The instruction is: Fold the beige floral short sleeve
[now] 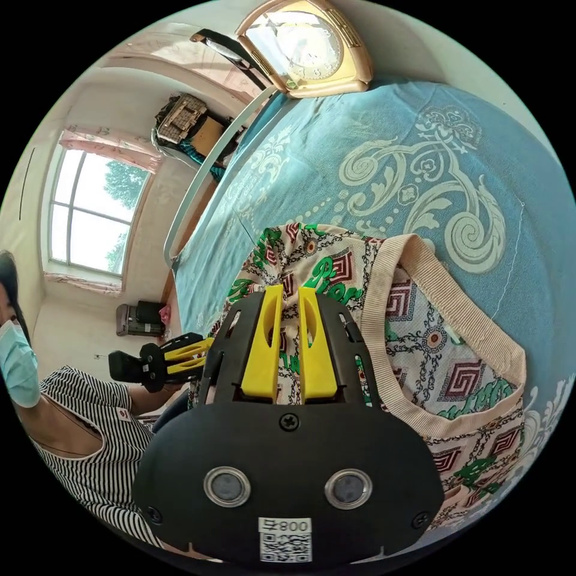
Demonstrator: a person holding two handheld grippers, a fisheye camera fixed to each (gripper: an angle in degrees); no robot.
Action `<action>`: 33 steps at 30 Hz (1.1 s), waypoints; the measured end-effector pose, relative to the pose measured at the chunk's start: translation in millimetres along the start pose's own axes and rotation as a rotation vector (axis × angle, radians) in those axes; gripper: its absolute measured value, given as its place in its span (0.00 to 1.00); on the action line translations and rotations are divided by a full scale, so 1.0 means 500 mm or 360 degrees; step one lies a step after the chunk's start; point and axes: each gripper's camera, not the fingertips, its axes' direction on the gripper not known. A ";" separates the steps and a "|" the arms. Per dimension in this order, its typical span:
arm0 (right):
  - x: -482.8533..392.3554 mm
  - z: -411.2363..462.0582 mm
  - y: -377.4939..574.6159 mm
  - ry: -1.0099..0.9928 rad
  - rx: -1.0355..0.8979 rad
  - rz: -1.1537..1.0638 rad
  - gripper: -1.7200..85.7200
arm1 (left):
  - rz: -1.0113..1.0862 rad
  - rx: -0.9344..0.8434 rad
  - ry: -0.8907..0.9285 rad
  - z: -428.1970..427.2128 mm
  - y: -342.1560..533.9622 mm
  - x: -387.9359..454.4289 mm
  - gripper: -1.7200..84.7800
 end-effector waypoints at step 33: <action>-0.048 0.052 0.058 0.0039 -0.0278 -0.0261 0.02 | -0.0248 -0.0032 0.0322 0.006 -0.032 -0.036 0.05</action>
